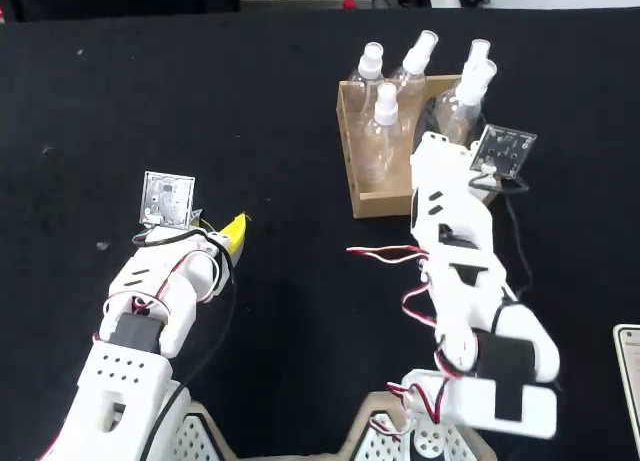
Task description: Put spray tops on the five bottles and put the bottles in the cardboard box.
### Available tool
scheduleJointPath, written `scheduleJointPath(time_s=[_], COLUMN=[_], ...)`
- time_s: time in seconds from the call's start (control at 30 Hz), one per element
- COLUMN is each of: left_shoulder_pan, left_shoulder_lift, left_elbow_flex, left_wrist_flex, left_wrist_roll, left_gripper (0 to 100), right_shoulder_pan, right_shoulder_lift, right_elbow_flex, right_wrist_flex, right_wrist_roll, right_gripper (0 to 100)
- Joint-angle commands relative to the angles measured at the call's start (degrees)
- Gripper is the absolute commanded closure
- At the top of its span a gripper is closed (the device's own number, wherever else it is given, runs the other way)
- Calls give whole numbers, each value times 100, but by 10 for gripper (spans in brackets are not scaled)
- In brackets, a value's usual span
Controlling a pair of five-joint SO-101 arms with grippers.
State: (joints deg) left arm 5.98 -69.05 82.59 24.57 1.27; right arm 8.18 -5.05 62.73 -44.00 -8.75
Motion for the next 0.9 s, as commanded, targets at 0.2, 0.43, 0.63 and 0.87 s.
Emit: scheduleJointPath(time_s=[0.2,0.43,0.63,0.87], left_shoulder_pan=[-48,-48,-48,-48], left_shoulder_lift=[-97,-97,-97,-97], left_elbow_flex=[-75,-75,-75,-75], left_wrist_flex=[-132,-132,-132,-132], left_wrist_roll=[35,35,35,35], left_gripper=[787,787,787,787], right_shoulder_pan=[0,-18,-9,-9], right_shoulder_lift=[549,954,1297,1516], right_elbow_flex=[-31,-207,-470,-629], right_wrist_flex=[-958,-1046,-1081,-1055], right_wrist_roll=[466,457,457,457], right_gripper=[931,931,931,931])
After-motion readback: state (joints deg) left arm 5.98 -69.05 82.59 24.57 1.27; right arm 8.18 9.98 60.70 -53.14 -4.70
